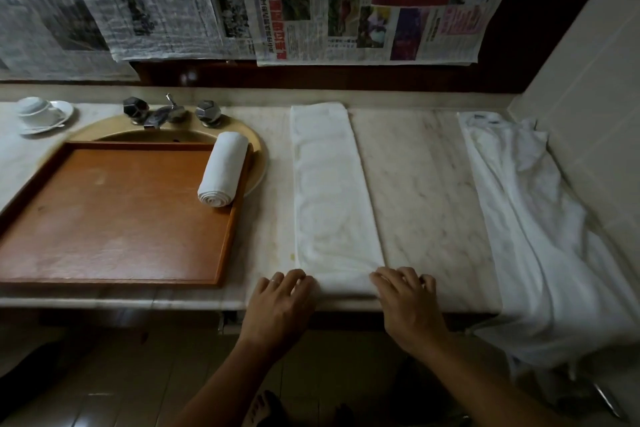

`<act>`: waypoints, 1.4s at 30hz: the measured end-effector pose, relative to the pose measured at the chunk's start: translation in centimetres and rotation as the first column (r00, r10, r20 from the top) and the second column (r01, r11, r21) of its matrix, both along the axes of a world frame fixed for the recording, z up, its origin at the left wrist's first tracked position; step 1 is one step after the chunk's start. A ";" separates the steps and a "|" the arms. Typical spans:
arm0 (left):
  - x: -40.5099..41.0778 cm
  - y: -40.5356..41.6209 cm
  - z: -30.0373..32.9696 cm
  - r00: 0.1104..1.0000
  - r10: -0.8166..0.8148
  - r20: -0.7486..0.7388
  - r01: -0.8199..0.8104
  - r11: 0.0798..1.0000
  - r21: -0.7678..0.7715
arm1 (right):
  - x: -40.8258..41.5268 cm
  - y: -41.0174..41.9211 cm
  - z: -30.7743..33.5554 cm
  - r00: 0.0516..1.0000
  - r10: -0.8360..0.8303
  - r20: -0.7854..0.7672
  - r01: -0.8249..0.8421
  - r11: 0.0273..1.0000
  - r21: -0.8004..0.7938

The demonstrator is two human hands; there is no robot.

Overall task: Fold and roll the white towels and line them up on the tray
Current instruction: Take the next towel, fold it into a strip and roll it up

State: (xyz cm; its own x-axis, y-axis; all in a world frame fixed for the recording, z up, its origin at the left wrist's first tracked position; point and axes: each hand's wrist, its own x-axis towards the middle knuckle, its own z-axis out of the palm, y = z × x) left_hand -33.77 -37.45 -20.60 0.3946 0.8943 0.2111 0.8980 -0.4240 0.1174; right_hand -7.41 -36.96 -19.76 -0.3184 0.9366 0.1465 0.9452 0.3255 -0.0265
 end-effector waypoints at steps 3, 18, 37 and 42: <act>-0.2 -0.3 -0.1 0.998 -0.015 -0.065 0.015 1.000 -0.010 | 0.3 -0.7 0.1 1.000 -0.008 0.022 0.010 0.997 -0.079; 0.3 4.3 2.5 0.985 0.167 0.036 -0.128 0.863 -0.489 | 0.0 4.9 2.5 0.959 -0.238 -0.155 0.133 0.858 -0.496; 0.6 1.4 -0.6 0.995 -0.066 -0.070 0.074 0.990 0.117 | 1.2 1.5 -0.8 0.969 -0.110 -0.223 0.114 0.993 0.005; 1.3 0.6 -0.7 0.988 0.041 0.149 -0.031 0.997 -0.071 | 2.0 1.2 -1.3 0.949 -0.115 -0.294 0.080 0.989 -0.128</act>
